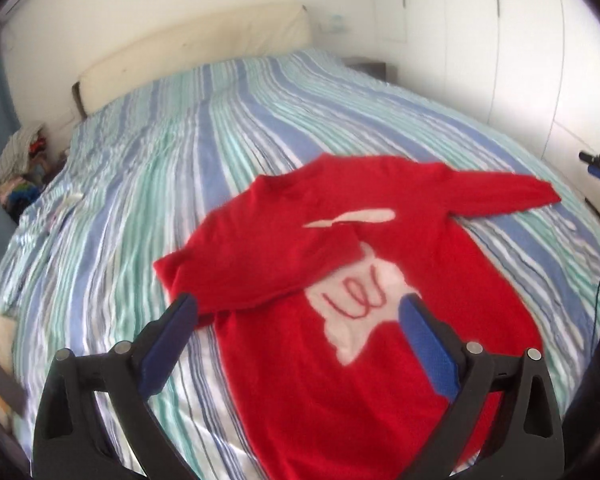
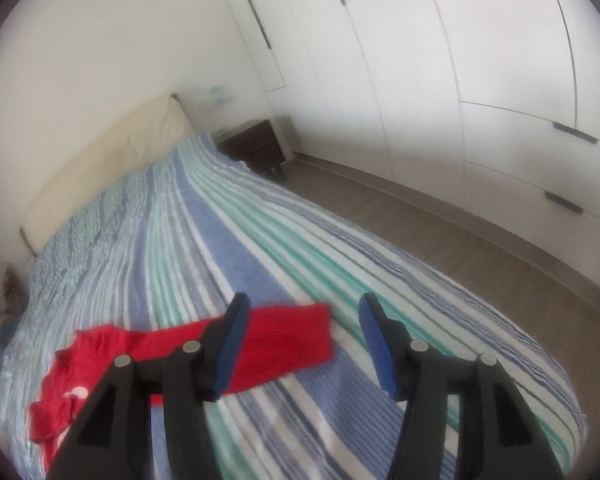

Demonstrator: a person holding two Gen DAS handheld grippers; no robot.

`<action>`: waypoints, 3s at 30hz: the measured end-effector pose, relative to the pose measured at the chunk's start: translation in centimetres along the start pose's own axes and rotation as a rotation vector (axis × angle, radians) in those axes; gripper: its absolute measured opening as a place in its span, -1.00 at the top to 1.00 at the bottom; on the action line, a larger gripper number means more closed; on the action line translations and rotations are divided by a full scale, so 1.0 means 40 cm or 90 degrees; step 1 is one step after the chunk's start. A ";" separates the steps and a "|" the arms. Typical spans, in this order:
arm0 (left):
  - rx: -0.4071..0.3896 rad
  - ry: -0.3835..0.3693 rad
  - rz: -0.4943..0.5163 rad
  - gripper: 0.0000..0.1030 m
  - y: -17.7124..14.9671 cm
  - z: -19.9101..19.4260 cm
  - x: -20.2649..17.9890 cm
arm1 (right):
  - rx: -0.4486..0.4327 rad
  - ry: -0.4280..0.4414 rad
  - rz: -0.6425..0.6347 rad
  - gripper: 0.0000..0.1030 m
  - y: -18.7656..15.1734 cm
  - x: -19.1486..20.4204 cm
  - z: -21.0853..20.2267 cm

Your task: Fold small clothes

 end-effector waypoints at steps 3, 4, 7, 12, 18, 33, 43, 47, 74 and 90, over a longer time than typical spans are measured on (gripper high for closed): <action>0.075 0.033 0.107 -0.92 0.013 0.180 -0.052 | -0.005 0.100 -0.073 -0.35 -0.077 0.161 -0.037; 0.101 0.041 0.129 -0.92 0.007 0.230 -0.063 | -0.004 0.121 -0.093 -0.35 -0.112 0.198 -0.040; 0.156 0.036 0.151 -0.79 -0.007 0.345 -0.088 | 0.041 0.148 -0.149 -0.35 -0.236 0.273 -0.006; 0.161 0.003 0.117 -0.34 0.002 0.440 -0.096 | 0.095 0.176 -0.250 -0.35 -0.337 0.331 0.030; 0.108 -0.036 -0.071 0.94 0.050 0.384 0.009 | 0.086 0.198 -0.267 -0.35 -0.353 0.362 0.012; 0.065 0.311 -0.678 0.95 -0.502 0.008 0.845 | 0.088 0.206 -0.292 -0.35 -0.370 0.392 0.007; 0.130 0.255 -0.753 0.95 -0.686 0.066 0.778 | 0.107 0.181 -0.306 -0.35 -0.411 0.400 0.041; 0.119 0.234 -0.771 0.88 -0.699 0.070 0.781 | 0.109 0.166 -0.301 -0.35 -0.412 0.383 0.050; 0.037 0.095 -0.495 -0.67 -0.492 -0.051 0.466 | 0.079 0.050 -0.254 -0.52 -0.387 0.280 0.087; 0.085 0.132 -0.456 -0.99 -0.551 0.098 0.407 | 0.154 0.026 -0.266 -0.96 -0.485 0.241 0.178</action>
Point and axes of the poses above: each gripper's, at about its wrist camera, not at the fingertips, and z roughly the way its jaws point, x to its left, y to its top, the point moved 7 cm from there along z, roughly the way its jaws point, and after that the axes turned 1 degree about z, right-handed, at the moved point
